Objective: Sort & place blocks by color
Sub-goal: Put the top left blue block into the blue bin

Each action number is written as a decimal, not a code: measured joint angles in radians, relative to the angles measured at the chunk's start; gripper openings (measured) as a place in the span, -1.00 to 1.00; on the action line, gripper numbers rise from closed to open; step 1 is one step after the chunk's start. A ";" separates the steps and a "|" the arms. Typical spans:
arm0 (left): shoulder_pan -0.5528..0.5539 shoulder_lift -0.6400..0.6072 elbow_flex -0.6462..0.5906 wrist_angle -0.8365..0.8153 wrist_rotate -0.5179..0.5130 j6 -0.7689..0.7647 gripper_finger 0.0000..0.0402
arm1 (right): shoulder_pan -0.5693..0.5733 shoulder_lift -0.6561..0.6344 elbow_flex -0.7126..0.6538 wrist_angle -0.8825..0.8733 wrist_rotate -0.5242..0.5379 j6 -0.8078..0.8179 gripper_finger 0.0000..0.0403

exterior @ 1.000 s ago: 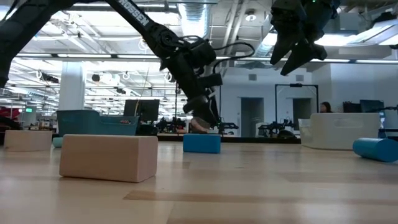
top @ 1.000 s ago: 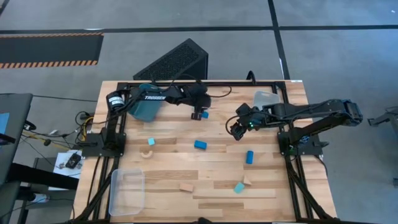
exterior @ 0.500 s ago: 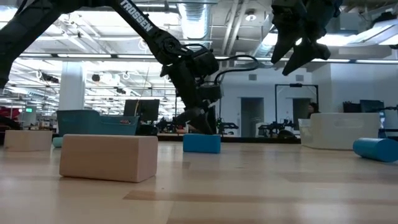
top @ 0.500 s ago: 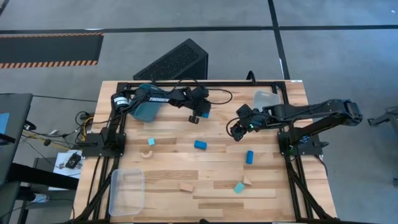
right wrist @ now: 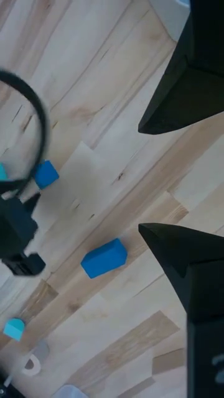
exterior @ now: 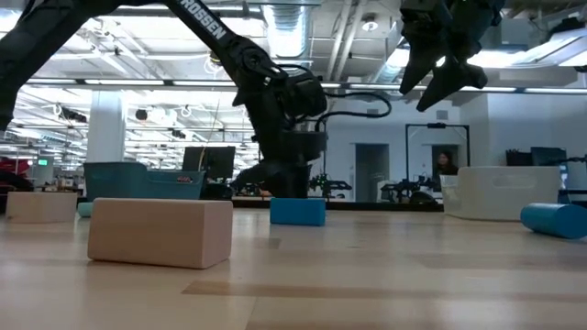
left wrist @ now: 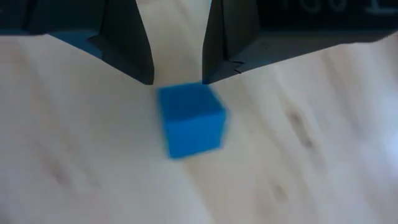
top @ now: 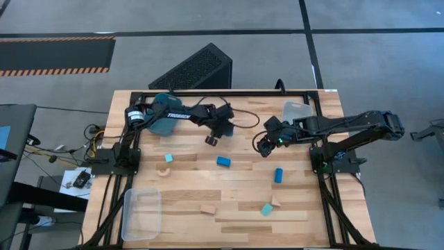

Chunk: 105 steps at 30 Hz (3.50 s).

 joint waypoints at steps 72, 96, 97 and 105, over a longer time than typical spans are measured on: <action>-0.025 -0.012 -0.010 0.030 0.042 -0.195 -0.11 | 0.048 0.000 0.000 0.007 -0.047 0.044 0.34; -0.011 0.037 0.034 0.113 0.182 -0.416 -0.14 | 0.087 0.000 0.000 -0.009 -0.058 0.061 0.34; -0.011 0.037 0.034 0.114 0.180 -0.410 -0.15 | 0.087 0.000 0.000 -0.010 -0.058 0.061 0.34; -0.008 0.036 0.021 0.030 0.157 -0.428 -0.32 | 0.087 0.000 0.000 -0.007 -0.057 0.060 0.34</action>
